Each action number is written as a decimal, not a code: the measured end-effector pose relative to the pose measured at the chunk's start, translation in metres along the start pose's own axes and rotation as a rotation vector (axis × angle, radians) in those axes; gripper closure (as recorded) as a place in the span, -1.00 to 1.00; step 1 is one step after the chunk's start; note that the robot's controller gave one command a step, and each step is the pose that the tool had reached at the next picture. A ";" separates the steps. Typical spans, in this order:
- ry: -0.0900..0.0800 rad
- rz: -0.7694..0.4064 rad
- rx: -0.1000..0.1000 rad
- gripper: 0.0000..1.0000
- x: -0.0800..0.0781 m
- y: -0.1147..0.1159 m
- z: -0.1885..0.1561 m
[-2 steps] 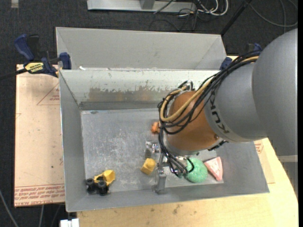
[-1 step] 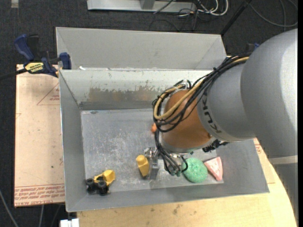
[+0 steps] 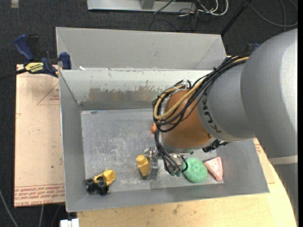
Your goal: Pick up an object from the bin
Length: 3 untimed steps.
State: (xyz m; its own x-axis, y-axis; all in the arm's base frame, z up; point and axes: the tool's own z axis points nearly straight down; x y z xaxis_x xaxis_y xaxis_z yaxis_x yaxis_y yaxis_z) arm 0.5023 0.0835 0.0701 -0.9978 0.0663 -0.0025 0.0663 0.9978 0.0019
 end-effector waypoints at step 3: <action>0.008 0.000 0.002 1.00 0.002 0.000 -0.016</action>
Offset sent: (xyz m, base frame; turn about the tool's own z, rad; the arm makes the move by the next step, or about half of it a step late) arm 0.0001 0.0000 0.0076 0.0000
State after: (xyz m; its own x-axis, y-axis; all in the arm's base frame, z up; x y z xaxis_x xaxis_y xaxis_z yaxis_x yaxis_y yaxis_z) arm 0.5004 0.0832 0.0861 -0.9978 0.0663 0.0059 0.0663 0.9978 0.0000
